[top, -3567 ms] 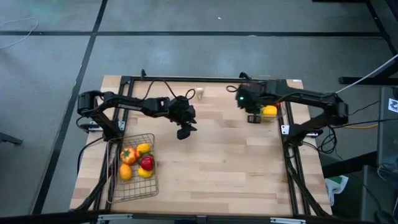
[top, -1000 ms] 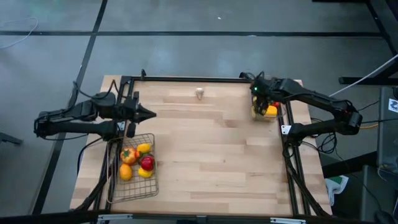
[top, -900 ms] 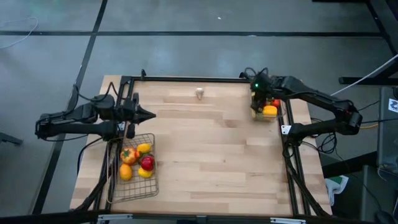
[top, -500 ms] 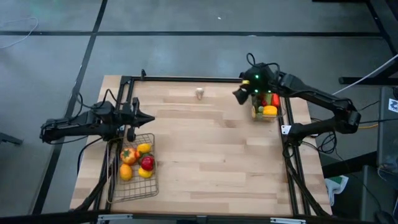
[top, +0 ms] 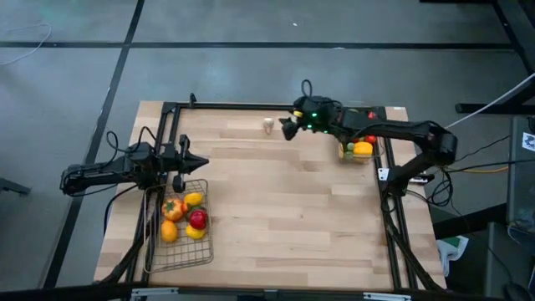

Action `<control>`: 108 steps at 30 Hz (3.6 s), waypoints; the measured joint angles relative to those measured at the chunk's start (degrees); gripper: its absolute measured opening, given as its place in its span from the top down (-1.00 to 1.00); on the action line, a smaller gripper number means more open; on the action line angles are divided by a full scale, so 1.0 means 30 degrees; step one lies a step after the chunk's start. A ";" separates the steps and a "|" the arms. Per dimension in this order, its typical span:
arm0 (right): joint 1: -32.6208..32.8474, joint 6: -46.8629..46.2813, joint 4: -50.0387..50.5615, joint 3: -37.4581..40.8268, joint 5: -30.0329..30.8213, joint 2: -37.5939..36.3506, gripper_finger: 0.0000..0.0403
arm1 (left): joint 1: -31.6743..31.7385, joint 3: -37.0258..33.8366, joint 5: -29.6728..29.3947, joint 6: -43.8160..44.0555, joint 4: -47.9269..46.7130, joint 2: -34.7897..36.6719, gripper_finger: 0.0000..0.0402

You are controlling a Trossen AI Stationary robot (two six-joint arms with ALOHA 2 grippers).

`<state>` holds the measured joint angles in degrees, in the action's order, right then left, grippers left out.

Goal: Sort produce into baskets
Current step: Put the white garlic into the transparent bin

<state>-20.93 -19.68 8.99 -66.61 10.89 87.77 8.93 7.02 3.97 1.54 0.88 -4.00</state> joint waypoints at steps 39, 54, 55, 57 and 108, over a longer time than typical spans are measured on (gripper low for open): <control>-0.0007 -0.4491 -0.6523 0.0000 0.1223 0.8624 -0.31 | -0.0015 -0.2190 -0.0350 0.0383 0.2062 0.0308 0.99; 0.0146 -0.5324 -0.1777 -0.2613 -0.0021 0.8624 -0.31 | -0.0015 -0.2190 -0.0357 0.0760 0.1801 0.0308 0.96; 0.0128 -0.5171 -0.1298 -0.3112 0.0037 0.8624 -0.31 | -0.0017 -0.2185 -0.0357 0.0972 0.1783 0.0308 0.96; 0.0097 -0.4831 -0.0326 -0.4083 0.0384 0.8624 -0.31 | -0.0015 -0.2182 -0.0357 0.1400 0.1561 0.0308 0.96; -0.3024 -0.5964 0.9616 -1.3472 -0.3892 1.3387 -0.31 | -0.0022 -0.2168 -0.0785 0.0938 0.0868 0.0248 0.95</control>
<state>-30.00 -37.57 37.84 -107.03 -0.79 127.93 8.86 0.51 1.61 4.35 3.49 -3.25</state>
